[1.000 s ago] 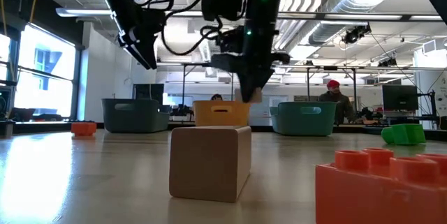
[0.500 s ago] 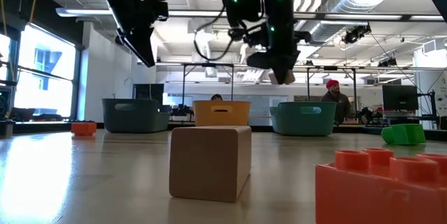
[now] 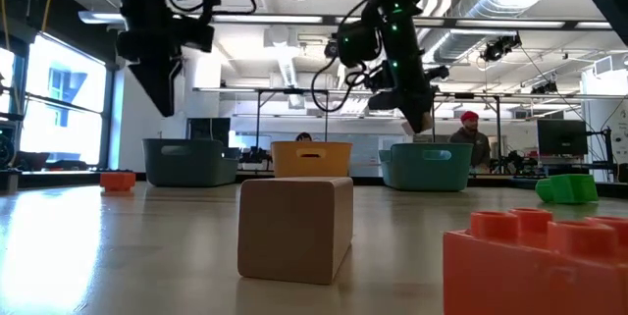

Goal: Sort & place blocks by color
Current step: Put the brown block into the green bin

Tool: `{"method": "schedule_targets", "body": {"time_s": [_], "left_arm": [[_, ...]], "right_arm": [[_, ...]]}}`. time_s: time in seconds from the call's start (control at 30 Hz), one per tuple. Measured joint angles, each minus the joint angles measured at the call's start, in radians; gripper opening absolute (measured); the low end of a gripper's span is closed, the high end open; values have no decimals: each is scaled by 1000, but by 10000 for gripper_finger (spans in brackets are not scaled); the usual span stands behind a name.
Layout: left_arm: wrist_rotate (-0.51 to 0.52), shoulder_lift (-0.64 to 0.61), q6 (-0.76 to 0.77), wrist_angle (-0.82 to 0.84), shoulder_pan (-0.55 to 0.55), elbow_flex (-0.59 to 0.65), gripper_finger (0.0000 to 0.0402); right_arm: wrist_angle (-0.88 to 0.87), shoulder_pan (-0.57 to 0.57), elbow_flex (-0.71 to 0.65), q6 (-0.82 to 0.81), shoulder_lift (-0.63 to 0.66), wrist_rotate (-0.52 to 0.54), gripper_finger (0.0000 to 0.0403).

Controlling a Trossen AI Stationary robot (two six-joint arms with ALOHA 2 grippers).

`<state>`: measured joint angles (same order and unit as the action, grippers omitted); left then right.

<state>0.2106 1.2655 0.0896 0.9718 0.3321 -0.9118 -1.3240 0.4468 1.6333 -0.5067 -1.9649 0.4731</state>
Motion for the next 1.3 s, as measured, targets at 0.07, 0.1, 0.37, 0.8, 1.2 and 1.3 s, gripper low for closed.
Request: {"method": "schedule_targets", "body": {"time_s": [0.07, 0.1, 0.37, 0.8, 1.2, 1.3], "left_arm": [[0, 0, 25, 6, -2, 16, 202], [0, 0, 38, 6, -2, 23, 202], [-25, 0, 127, 9, 2, 81, 202], [-47, 0, 310, 79, 1, 82, 202], [-45, 35, 69, 95, 3, 82, 202], [-46, 81, 47, 95, 15, 82, 202]], "right_arm": [[15, 29, 0, 36, -4, -55, 33], [21, 41, 0, 51, -7, -79, 33], [78, 111, 0, 172, -22, -233, 33], [91, 138, 0, 249, -40, -367, 39], [94, 107, 0, 282, -46, -365, 148], [90, 107, 0, 265, -44, -367, 161]]}}
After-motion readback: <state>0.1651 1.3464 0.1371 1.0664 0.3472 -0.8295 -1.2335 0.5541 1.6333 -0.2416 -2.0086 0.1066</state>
